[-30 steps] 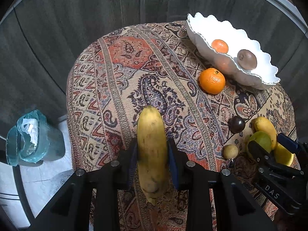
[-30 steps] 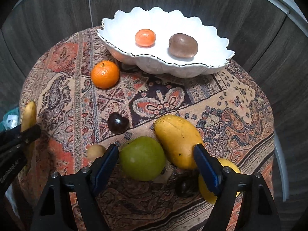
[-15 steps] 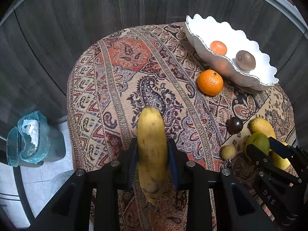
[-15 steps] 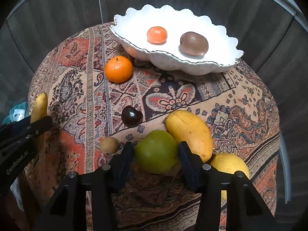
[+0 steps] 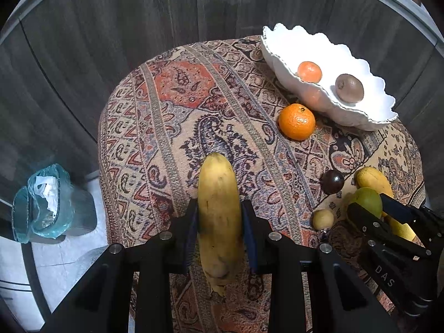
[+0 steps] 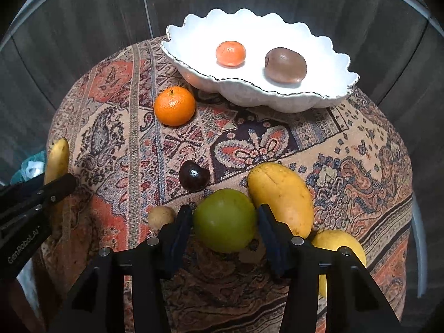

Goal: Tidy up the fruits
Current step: 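Hold the banana in the left tool while the right tool grasps the green apple, then carry banana and apple to the bowl, releasing the banana from the left tool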

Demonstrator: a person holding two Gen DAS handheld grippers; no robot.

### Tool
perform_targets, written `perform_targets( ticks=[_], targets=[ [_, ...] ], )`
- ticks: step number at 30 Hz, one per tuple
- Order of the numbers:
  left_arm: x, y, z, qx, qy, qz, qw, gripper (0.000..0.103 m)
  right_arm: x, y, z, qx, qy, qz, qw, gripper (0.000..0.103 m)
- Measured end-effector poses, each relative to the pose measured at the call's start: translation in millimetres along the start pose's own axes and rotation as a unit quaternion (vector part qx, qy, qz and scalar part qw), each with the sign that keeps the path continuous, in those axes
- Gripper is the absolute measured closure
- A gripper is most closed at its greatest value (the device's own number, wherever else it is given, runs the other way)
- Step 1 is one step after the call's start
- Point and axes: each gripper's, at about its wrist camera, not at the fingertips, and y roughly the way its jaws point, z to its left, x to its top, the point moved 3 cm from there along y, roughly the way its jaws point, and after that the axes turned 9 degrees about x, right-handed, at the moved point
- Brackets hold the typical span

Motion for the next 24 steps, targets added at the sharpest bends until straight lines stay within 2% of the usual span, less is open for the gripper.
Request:
perform_targets(
  ticks=[11, 24],
  targets=[
    [12.0, -18.1, -19.4, -0.011, 0.013, -0.017, 0.9997, 0.073, 11.6, -29.8, -10.2, 0.014, 0.016, -0.039, 0.999, 0.054],
    [46.9, -46.4, -55.1, -0.031, 0.034, -0.053, 0.9975, 0.073, 38.9, -69.7, -38.8, 0.013, 0.033, -0.091, 0.995, 0.054]
  ],
)
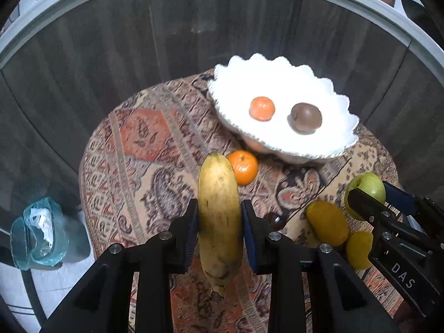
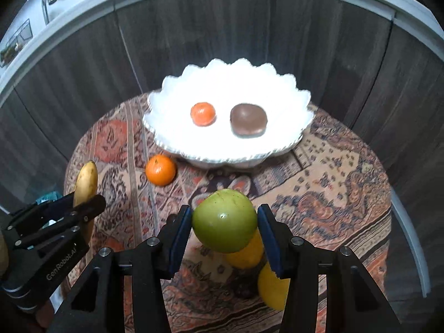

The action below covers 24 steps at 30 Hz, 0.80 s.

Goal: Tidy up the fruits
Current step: 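Carry banana and apple to the bowl, releasing the banana from the left tool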

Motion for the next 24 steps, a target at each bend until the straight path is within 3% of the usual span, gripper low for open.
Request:
perform_targets(
  ticks=[14, 24],
  targets=[
    [59.8, -11.8, -25.4, -0.02, 0.015, -0.043, 0.9988, 0.073, 52.0, -17.0, -21.6, -0.007, 0.005, -0.048, 0.999, 0.054],
    [84.1, 7.3, -39.0, -0.035, 0.022, -0.038, 0.9984, 0.073, 76.5, -3.5, -33.9, -0.005, 0.009, -0.051, 0.999, 0.054]
  ],
)
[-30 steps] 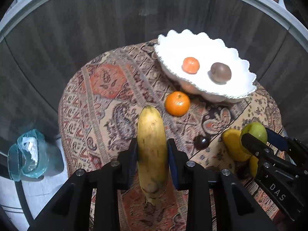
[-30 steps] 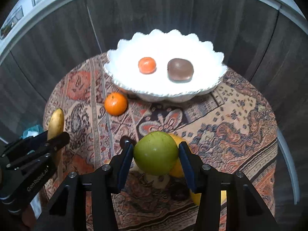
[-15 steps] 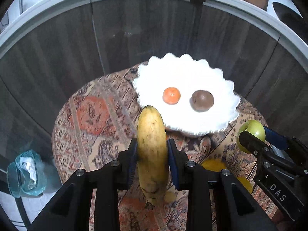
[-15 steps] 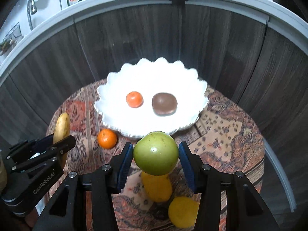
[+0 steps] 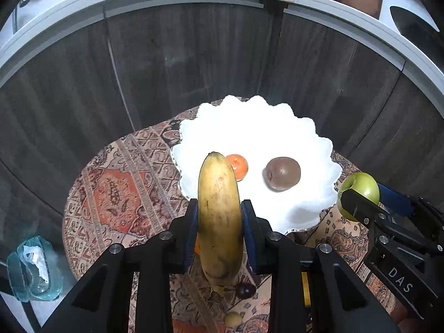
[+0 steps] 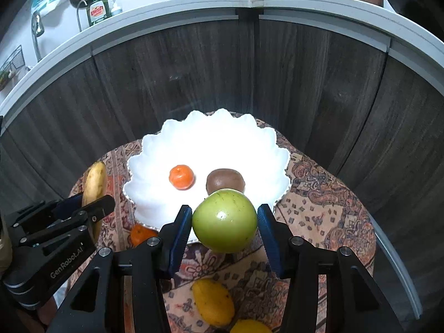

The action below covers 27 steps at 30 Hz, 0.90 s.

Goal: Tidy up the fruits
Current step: 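Carry banana and apple to the bowl, releasing the banana from the left tool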

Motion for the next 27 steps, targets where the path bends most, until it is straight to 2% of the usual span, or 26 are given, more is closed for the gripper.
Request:
perform_targets(
  ticks=[27],
  targets=[
    [14.7, 70.7, -24.7, -0.014, 0.023, 0.043, 0.9987, 0.072, 9.7, 59.6, -23.2, 0.019, 0.017, 0.036, 0.999, 0.053]
  ],
)
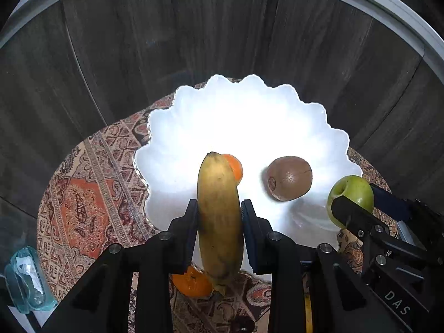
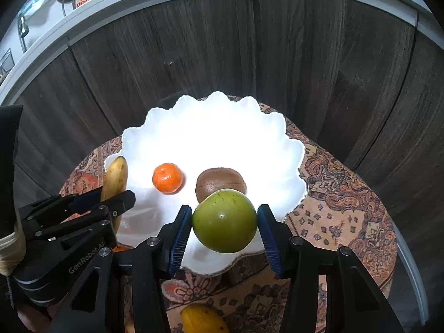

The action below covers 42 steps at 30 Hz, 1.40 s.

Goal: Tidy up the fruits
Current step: 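Carry banana and apple to the bowl, releasing the banana from the left tool, then withdraw both tools from the bowl toward the remaining fruit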

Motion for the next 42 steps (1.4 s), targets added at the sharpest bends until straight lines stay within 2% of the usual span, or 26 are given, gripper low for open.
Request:
perform_targets(
  ticks=[1, 3, 8, 10, 11, 17, 23, 42],
  targets=[
    [-0.3, -0.3, 0.3, 0.002, 0.001, -0.002, 1.0, 0.07, 0.0, 1.2, -0.1, 0.002, 0.001, 0.001, 1.0, 0.053],
    [-0.9, -1.7, 1.6, 0.009, 0.001, -0.006, 0.9999, 0.056, -0.2, 3.4, -0.4, 0.007, 0.002, 0.005, 1.0, 0.053],
    [-4.3, -2.1, 5.9, 0.026, -0.001, -0.001, 0.9997, 0.054, -1.0, 2.4, -3.7, 0.001, 0.01, 0.002, 1.0, 0.05],
    [-6.1, -4.8, 8.2, 0.031, -0.005, -0.001, 0.9995, 0.048, 0.0, -3.1, -4.5, -0.016, 0.008, -0.009, 1.0, 0.029],
    [-6.6, -7.2, 9.3, 0.033, -0.007, -0.003, 0.9994, 0.042, 0.6, -5.9, -4.5, -0.021, 0.007, -0.013, 1.0, 0.026],
    [-5.1, -28.1, 12.9, 0.047, -0.013, -0.026, 0.9985, 0.03, 3.7, -19.3, -4.8, -0.026, 0.008, -0.023, 0.999, 0.024],
    [-8.4, -52.5, 17.8, 0.063, -0.019, -0.045, 0.9968, 0.014, 0.2, -36.7, -4.8, -0.041, 0.01, -0.029, 0.999, 0.017],
    [-32.0, -112.9, 18.9, 0.066, -0.027, -0.077, 0.9945, 0.011, -19.2, -97.2, 9.2, -0.055, -0.001, -0.061, 0.997, 0.017]
  ],
)
